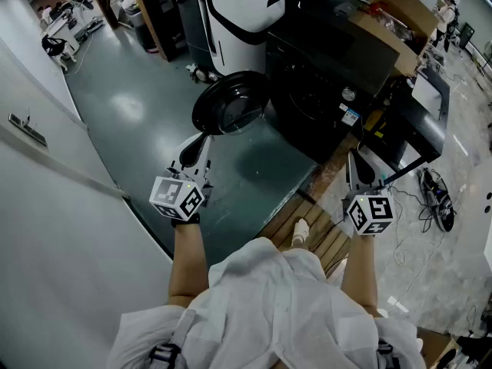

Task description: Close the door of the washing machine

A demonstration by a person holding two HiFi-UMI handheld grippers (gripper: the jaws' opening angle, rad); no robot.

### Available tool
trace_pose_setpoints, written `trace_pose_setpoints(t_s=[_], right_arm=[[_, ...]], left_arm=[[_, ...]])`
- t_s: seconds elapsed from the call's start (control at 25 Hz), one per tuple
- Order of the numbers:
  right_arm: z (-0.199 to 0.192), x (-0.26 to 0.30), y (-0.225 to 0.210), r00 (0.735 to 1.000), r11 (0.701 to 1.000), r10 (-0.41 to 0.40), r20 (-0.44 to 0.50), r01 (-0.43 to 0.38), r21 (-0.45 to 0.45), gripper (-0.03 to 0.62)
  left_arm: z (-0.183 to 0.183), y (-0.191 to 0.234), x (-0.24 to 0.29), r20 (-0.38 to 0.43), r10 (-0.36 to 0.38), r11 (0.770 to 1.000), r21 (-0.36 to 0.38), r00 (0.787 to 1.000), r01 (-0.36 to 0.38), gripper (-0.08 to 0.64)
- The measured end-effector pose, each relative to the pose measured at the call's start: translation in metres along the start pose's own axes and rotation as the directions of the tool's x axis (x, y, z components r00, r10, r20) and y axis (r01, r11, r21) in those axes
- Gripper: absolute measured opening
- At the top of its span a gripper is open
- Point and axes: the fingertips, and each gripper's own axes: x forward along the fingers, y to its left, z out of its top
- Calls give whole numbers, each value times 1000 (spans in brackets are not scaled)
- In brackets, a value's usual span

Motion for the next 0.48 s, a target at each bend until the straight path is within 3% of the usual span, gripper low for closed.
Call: trace_pose_setpoints(t_s=[0.48], right_arm=[[2, 9, -1, 1000, 1000, -8, 6, 8, 1, 26]], left_arm=[[-3, 8, 6, -3, 0, 1000, -6, 1000, 0, 28]])
